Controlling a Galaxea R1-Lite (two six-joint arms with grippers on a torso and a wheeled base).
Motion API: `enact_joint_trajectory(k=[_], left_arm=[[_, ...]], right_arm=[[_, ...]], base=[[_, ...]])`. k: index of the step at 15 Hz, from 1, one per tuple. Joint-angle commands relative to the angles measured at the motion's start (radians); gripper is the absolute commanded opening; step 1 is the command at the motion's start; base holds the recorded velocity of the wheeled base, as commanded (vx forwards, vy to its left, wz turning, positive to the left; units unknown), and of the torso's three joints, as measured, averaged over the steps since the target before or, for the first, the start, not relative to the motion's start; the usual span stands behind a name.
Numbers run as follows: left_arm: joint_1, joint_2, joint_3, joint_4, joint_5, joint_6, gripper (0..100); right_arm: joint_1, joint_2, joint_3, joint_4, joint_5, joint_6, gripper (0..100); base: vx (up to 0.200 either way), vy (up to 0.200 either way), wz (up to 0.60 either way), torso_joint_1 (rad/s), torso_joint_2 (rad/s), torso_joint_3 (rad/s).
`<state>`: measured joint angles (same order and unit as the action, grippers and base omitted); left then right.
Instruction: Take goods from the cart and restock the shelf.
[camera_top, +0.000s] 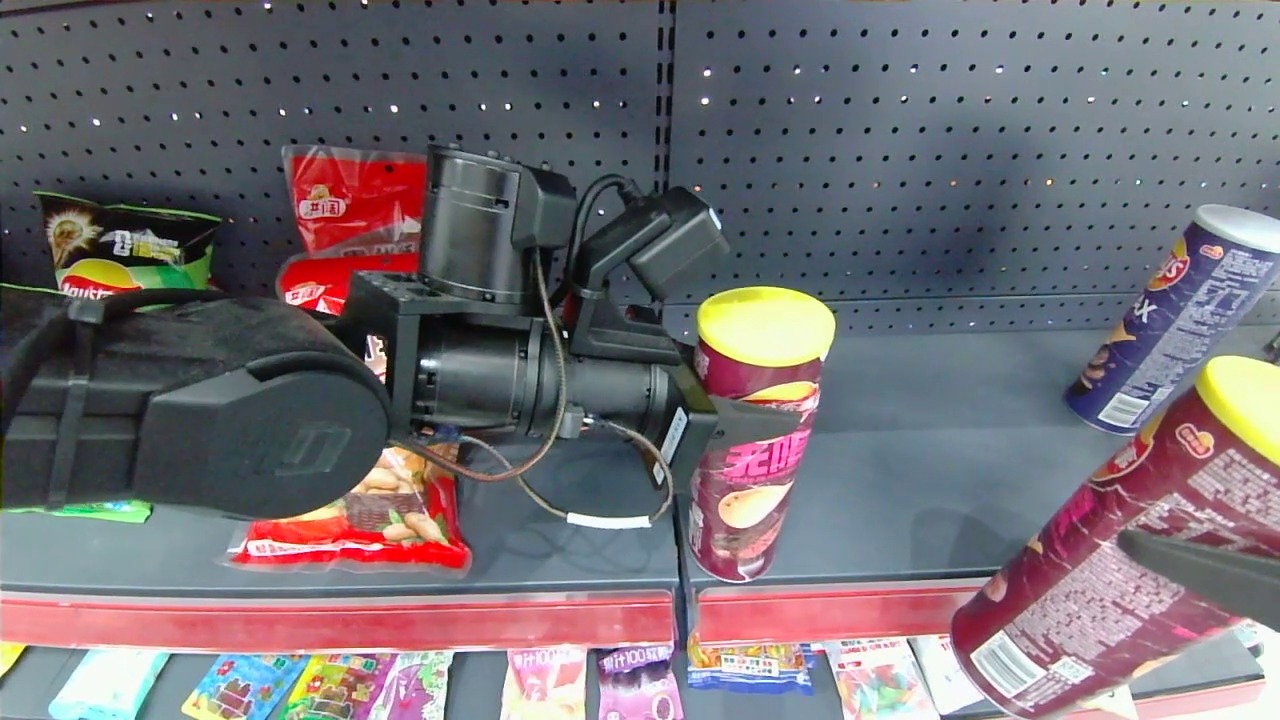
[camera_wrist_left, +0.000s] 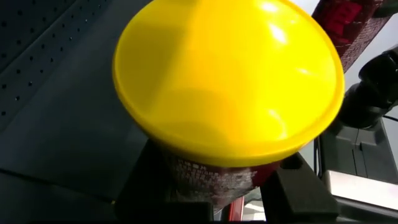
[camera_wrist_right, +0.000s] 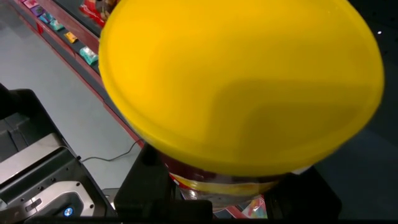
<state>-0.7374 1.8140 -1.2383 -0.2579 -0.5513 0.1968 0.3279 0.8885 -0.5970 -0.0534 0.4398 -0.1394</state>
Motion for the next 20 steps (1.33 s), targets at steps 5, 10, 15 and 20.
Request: enact_joint_trajectory(k=[5, 10, 15, 20], left_arm=[[0.000, -0.001, 0.014, 0.000, 0.001, 0.000, 0], [0.000, 0.001, 0.013, -0.001, 0.002, -0.002, 100], [0.003, -0.067, 0.105, -0.001, 0.014, 0.001, 100], [0.043, -0.248, 0.323, -0.001, 0.021, 0.001, 100]], right_arm=[[0.000, 0.006, -0.001, 0.000, 0.000, 0.000, 0], [0.002, 0.078, -0.081, 0.000, 0.002, 0.000, 0], [0.000, 0.245, -0.201, -0.002, -0.001, -0.006, 0], [0.003, 0.530, -0.374, -0.120, -0.053, -0.008, 0]], base=[[0.000, 0.000, 0.00, 0.000, 0.00, 0.000], [0.000, 0.000, 0.00, 0.000, 0.00, 0.000], [0.000, 0.000, 0.00, 0.000, 0.00, 0.000], [0.000, 0.000, 0.00, 0.000, 0.00, 0.000]])
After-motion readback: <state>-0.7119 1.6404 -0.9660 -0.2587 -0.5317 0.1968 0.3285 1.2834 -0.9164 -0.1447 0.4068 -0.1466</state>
